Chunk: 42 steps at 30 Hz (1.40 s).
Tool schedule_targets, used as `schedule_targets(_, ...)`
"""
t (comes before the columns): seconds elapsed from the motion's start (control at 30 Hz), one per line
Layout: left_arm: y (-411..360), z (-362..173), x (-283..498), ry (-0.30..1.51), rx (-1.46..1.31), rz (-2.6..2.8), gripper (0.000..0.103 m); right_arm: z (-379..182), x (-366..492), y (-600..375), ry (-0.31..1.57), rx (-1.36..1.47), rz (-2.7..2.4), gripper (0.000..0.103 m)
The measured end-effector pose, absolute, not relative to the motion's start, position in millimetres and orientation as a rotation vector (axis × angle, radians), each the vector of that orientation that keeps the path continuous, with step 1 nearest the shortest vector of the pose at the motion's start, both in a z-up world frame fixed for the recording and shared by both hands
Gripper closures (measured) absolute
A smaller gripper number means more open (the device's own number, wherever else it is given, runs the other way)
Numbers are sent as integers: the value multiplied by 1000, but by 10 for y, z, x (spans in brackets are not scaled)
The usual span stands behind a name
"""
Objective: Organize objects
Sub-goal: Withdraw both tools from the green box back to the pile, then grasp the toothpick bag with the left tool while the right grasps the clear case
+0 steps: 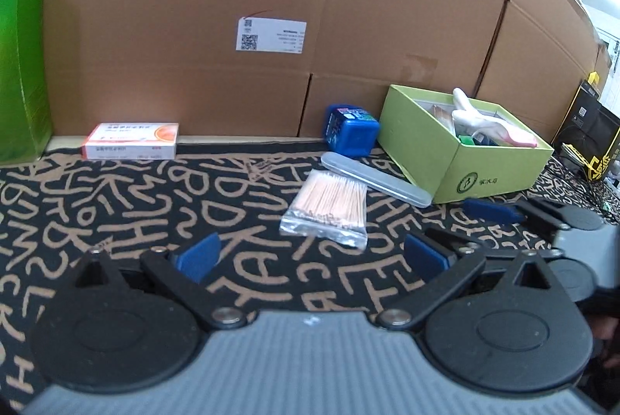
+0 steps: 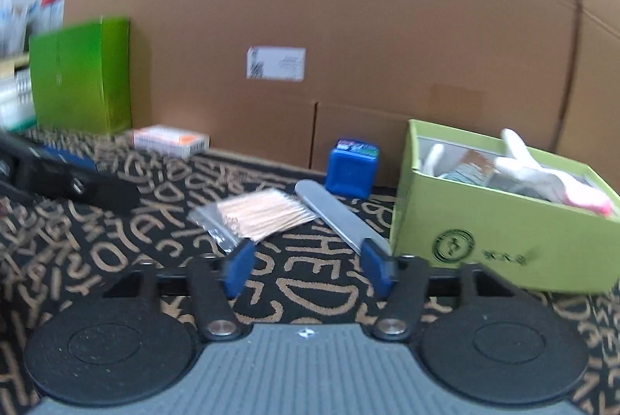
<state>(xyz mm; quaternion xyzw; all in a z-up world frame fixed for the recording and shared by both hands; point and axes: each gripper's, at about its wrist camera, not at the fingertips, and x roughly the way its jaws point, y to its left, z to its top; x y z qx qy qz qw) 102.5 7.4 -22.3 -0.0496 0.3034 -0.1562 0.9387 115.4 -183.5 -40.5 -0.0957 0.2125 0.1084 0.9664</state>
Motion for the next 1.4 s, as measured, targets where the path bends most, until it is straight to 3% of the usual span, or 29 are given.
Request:
schedule_targets(0.03, 66, -216, 1060, 616, -103, -331, 0, -414, 1176, -1810, 430, -210, 205, 56)
schedule_targets(0.3, -406, -455, 1721, 679, -58, -399, 0, -469, 1231, -1878, 447, -198, 165, 56)
schedule_targets(0.33, -466, -500, 1787, 687, -42, -403, 4, -478, 1255, -1883, 451, -202, 162, 56)
schedule_targets(0.37, -522, -536, 1846, 693, -19, -402, 8, -484, 1278, -1890, 453, -203, 159, 56)
schedule_targets(0.43, -600, -609, 1948, 711, 32, -398, 32, -489, 1326, -1896, 459, -211, 158, 56)
schedule_targets(0.47, -618, -642, 1982, 717, 55, -395, 36, -492, 1354, -1888, 459, -216, 158, 56)
schedule_targets(0.53, -635, -663, 1974, 695, 119, -372, 56, -499, 1410, -1854, 459, -232, 165, 56)
schedule_targets(0.63, -504, -635, 1968, 715, 80, -395, 70, -515, 1534, -1768, 463, -259, 175, 56)
schedule_targets(1.07, 190, -577, 1957, 721, -8, -280, 71, -560, 2311, -1416, 548, -374, 193, 55)
schedule_targets(1.2, 186, -599, 1997, 718, -7, -281, 64, -527, 2510, -1465, 590, -347, 192, 54)
schedule_targets(1.27, 176, -618, 2046, 722, -7, -290, 59, -500, 2579, -1482, 624, -346, 204, 48)
schedule_targets(1.33, 149, -628, 2093, 721, -6, -296, 46, -454, 2609, -1492, 670, -345, 216, 48)
schedule_targets(1.4, 117, -633, 2116, 716, -4, -297, 43, -432, 2589, -1478, 713, -334, 212, 51)
